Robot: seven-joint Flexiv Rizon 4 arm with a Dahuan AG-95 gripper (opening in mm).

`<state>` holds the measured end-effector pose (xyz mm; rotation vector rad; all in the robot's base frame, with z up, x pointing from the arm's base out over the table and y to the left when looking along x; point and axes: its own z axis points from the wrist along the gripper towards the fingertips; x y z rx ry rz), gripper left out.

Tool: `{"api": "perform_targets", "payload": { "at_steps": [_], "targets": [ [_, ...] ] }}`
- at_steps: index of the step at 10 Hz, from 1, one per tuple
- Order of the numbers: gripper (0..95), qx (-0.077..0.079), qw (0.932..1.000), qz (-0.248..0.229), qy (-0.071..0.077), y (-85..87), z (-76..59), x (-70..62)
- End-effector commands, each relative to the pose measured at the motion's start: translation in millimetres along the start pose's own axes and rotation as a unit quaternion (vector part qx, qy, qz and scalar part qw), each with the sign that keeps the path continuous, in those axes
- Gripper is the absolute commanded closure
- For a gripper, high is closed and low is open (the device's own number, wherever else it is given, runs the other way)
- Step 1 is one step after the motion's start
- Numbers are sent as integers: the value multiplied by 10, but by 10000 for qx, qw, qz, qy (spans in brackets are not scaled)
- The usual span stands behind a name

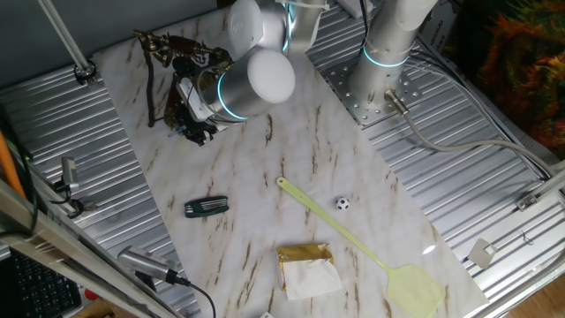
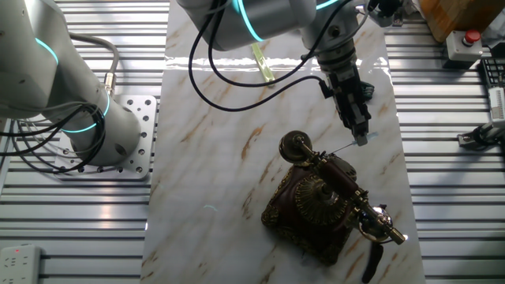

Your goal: Dial a number on an old rotary phone

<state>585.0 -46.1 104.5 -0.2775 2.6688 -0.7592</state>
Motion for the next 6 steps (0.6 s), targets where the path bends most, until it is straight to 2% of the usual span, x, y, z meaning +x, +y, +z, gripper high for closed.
{"api": "perform_targets", "payload": {
  "at_steps": [1,6],
  "targets": [
    [950,-6,10000,18,-1,1,-2,-1],
    [950,3,10000,57,-44,0,1,0]
  ]
}}
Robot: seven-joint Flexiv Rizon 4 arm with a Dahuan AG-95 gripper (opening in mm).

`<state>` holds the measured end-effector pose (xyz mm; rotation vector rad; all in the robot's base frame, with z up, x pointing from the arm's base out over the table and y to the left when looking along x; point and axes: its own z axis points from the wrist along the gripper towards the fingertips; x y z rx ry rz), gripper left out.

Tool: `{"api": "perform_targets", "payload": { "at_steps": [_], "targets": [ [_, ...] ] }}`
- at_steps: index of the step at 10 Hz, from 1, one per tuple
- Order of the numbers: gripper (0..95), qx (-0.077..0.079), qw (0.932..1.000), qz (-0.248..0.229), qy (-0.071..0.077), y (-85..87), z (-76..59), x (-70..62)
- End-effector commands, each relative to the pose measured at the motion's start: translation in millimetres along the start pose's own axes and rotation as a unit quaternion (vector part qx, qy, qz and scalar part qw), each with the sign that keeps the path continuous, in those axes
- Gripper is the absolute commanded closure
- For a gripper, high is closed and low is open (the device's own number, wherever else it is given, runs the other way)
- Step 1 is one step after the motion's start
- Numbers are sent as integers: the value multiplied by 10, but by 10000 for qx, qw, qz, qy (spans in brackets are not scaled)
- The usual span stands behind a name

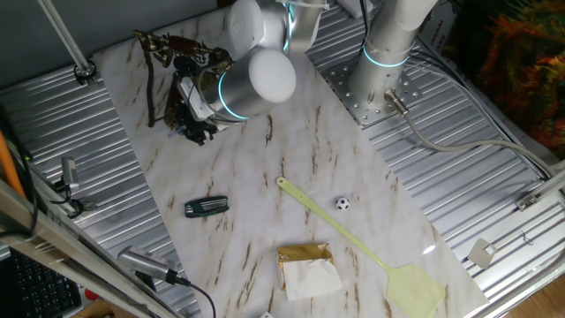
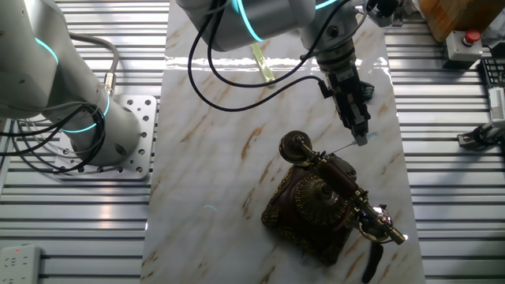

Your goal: Dial a number on an old rotary phone

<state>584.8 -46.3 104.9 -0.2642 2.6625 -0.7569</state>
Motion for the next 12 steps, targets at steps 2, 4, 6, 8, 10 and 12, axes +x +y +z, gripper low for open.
{"api": "perform_targets", "payload": {
  "at_steps": [2,4,6,8,10,12],
  "targets": [
    [950,-6,10000,15,-40,0,6,-1],
    [950,-16,10000,23,-51,-1,9,0],
    [950,-31,10000,21,-83,-1,14,1],
    [950,-51,9999,24,-142,-2,14,2],
    [950,-56,9999,2,-157,-5,4,-1],
    [950,-133,9997,27,-181,-17,-38,-14]
  ]
}}
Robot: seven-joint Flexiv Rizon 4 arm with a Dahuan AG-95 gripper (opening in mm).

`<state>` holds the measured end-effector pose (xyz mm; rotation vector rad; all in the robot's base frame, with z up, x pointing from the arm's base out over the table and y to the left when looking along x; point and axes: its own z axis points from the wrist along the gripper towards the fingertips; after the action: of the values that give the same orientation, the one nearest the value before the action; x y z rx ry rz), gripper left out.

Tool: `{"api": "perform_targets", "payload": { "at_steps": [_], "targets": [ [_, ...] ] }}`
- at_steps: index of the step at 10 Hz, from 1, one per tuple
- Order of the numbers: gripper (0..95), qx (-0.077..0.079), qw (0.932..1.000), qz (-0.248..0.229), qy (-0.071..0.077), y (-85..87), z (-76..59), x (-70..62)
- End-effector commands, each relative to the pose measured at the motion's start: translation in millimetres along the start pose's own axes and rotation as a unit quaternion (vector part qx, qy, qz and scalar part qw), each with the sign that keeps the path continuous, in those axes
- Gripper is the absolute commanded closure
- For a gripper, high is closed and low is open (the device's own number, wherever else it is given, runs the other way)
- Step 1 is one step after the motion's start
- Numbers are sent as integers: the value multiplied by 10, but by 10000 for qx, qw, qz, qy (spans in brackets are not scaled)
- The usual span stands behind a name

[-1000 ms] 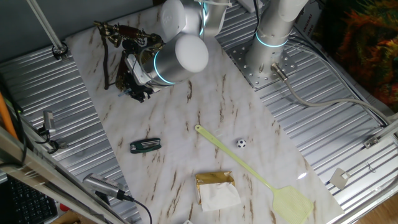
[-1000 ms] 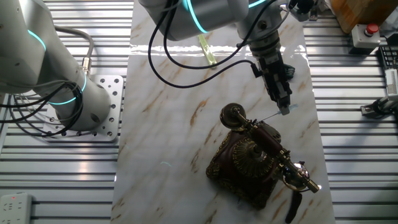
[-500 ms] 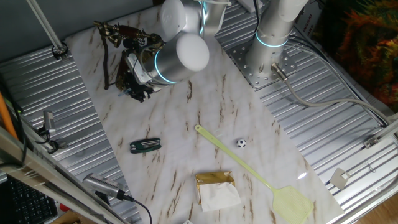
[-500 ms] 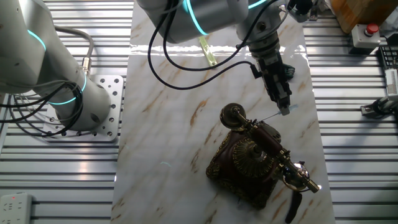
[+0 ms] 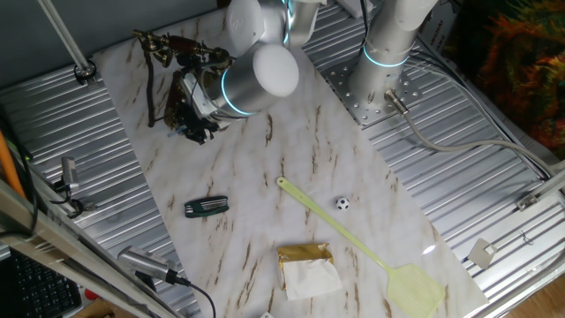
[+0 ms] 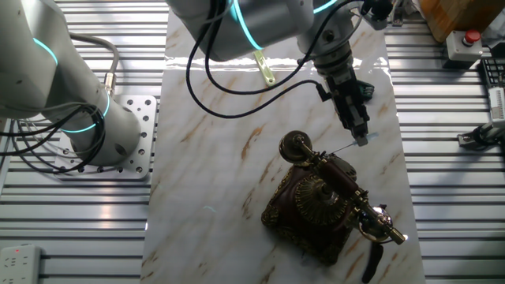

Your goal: Dial a number on an old rotary phone

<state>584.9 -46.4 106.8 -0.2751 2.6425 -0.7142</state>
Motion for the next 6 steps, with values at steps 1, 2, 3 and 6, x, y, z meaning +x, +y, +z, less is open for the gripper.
{"api": "perform_targets", "payload": {
  "at_steps": [1,2,3,6],
  "targets": [
    [950,-27,10000,16,-45,-7,-31,-11],
    [950,-40,9999,25,-91,-8,-35,-13],
    [950,-64,9998,47,-154,-8,-36,-13],
    [950,-157,9992,154,-329,-10,-41,-14]
  ]
}}
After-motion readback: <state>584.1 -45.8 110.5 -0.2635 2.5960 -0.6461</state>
